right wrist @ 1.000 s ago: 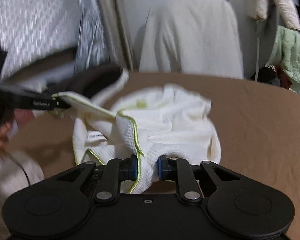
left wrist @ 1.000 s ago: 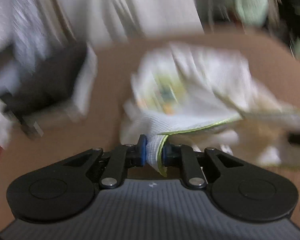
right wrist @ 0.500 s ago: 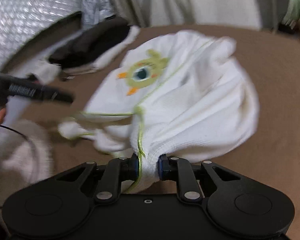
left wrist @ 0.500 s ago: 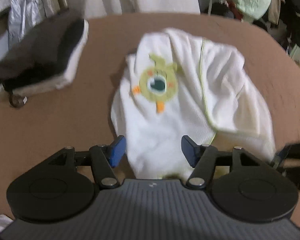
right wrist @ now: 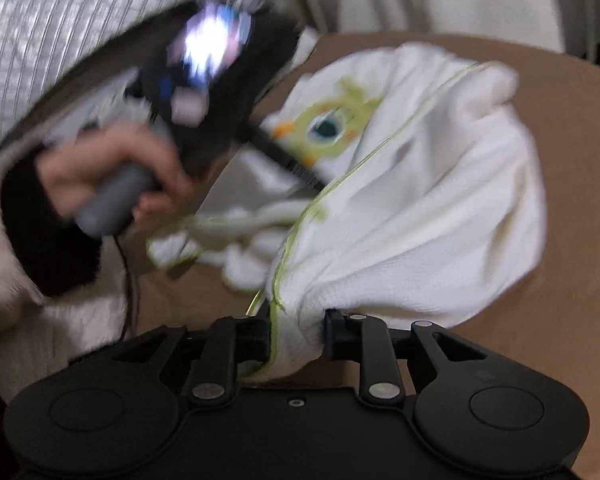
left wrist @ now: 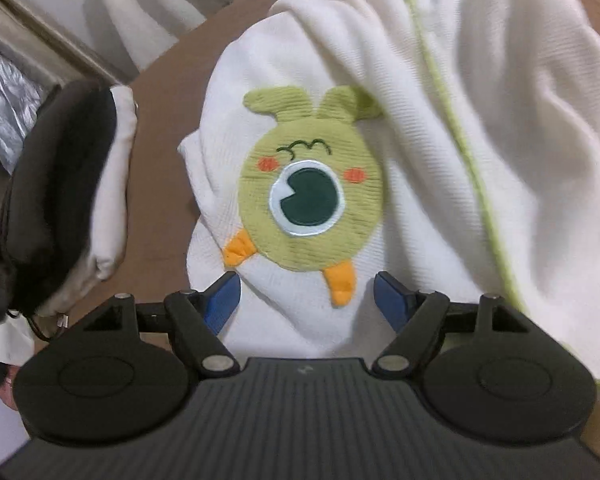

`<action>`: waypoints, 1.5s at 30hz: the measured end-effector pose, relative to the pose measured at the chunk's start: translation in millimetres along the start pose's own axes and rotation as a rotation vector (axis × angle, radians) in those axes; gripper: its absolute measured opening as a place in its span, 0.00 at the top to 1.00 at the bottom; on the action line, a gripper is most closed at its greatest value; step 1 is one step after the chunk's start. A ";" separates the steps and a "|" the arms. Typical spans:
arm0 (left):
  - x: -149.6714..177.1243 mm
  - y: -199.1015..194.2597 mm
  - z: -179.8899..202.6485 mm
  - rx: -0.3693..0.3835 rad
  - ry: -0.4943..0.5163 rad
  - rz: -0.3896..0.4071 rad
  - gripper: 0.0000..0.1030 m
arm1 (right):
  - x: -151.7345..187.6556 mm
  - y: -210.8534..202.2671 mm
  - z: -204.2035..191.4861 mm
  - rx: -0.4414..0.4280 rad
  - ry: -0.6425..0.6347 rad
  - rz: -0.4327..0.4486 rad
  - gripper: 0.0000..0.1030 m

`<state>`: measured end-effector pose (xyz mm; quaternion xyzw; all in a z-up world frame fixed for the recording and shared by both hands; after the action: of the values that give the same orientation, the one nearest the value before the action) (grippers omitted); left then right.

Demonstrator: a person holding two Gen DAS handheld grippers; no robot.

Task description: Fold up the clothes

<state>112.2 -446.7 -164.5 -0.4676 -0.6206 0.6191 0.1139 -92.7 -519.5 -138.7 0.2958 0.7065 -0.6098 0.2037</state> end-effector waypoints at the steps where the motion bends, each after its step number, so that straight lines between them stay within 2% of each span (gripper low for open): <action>1: 0.8 -1.9 -4.4 0.032 -0.026 0.016 0.29 | -5.5 -7.5 14.3 -0.018 0.051 0.026 0.64; 2: 1.5 -3.8 -8.7 0.064 -0.052 0.031 0.29 | -10.5 -13.5 26.7 -0.042 0.107 0.051 0.59; 4: 2.8 -7.8 -17.5 0.128 -0.105 0.062 0.29 | -22.0 -26.3 48.8 -0.107 0.220 0.127 0.56; 6: 3.9 -12.1 -26.3 0.193 -0.157 0.094 0.29 | -34.4 -36.3 69.4 -0.152 0.318 0.203 0.44; 7: 4.4 -14.3 -30.7 0.225 -0.183 0.109 0.29 | -40.9 -31.5 78.1 -0.098 0.327 0.206 0.39; 10: 5.7 -21.3 -44.1 0.321 -0.261 0.156 0.29 | -59.4 -15.6 105.2 0.071 0.348 0.213 0.39; 11: 6.0 -23.7 -48.7 0.353 -0.288 0.172 0.29 | -63.6 -3.3 115.6 0.139 0.342 0.206 0.39; 13: -3.9 -28.9 -50.7 0.401 -0.284 0.204 0.29 | -69.6 26.2 135.4 0.207 0.346 0.157 0.39; 15: -21.9 -33.7 -47.3 0.442 -0.258 0.232 0.29 | -73.7 55.4 153.7 0.227 0.398 0.120 0.39; 18: -46.4 -37.0 -31.3 0.516 -0.250 0.251 0.28 | -77.9 93.7 169.7 0.157 0.491 0.073 0.39; 19: -52.2 -37.3 -24.8 0.538 -0.248 0.258 0.27 | -78.6 103.2 166.0 0.122 0.495 0.052 0.45; 20: -58.0 -37.6 -18.3 0.561 -0.246 0.264 0.23 | -79.3 112.6 162.3 0.087 0.498 0.032 0.61; 21: -62.3 -37.2 -12.9 0.585 -0.245 0.277 0.22 | -80.7 119.6 155.4 0.062 0.479 0.021 0.66; 23: -63.8 -33.1 -7.6 0.637 -0.249 0.334 0.21 | -83.7 116.5 127.9 0.069 0.355 0.069 0.77; 26: -59.8 -18.5 -3.0 0.677 -0.275 0.356 0.19 | -79.2 101.4 91.8 0.013 0.250 0.167 0.79; 27: -57.2 -12.4 -2.6 0.672 -0.282 0.348 0.24 | -77.2 97.5 80.1 -0.007 0.215 0.188 0.81; 28: -53.1 -5.4 -4.2 0.632 -0.277 0.315 0.57 | -74.6 96.0 69.4 -0.031 0.182 0.181 0.83; 29: -48.5 0.8 -7.8 0.611 -0.286 0.286 0.80 | -72.1 94.7 59.7 -0.051 0.149 0.174 0.83; 32: -25.9 4.0 -43.6 0.745 -0.506 0.277 0.81 | -64.4 92.8 44.0 -0.091 0.064 0.133 0.83; 34: -13.2 4.6 -63.5 0.788 -0.615 0.284 0.82 | -65.0 88.8 45.3 -0.067 0.048 0.129 0.82; 36: -10.5 3.3 -65.6 0.784 -0.605 0.295 0.83 | -71.8 84.9 53.9 -0.048 0.077 0.141 0.78; 38: -7.8 2.0 -67.8 0.780 -0.594 0.306 0.83 | -82.5 81.9 66.8 -0.033 0.134 0.161 0.60; 39: -6.5 1.3 -68.9 0.779 -0.589 0.311 0.83 | -89.6 82.8 74.8 -0.028 0.174 0.174 0.56; 41: -3.8 0.0 -71.0 0.775 -0.578 0.322 0.83 | -104.4 87.0 90.4 -0.037 0.255 0.194 0.42; 43: -1.1 -1.3 -73.2 0.771 -0.568 0.333 0.83 | -118.9 97.1 96.5 -0.065 0.314 0.174 0.34; 45: 1.6 -2.6 -75.4 0.768 -0.557 0.344 0.83 | -128.6 111.3 96.4 -0.065 0.345 0.140 0.33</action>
<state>164.5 -395.1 -147.2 -0.3045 -0.2688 0.9138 0.0040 69.9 -626.9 -154.4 0.4379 0.7280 -0.5110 0.1310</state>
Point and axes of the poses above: each gripper's, at about its wrist camera, not at the fingertips, and y roughly the way its jaws point, z to its right, x to its underside, the point moved 5 cm from there along y, roughly the way its jaws point, and after that the axes turned 13 degrees about x, right-handed, at the moved point
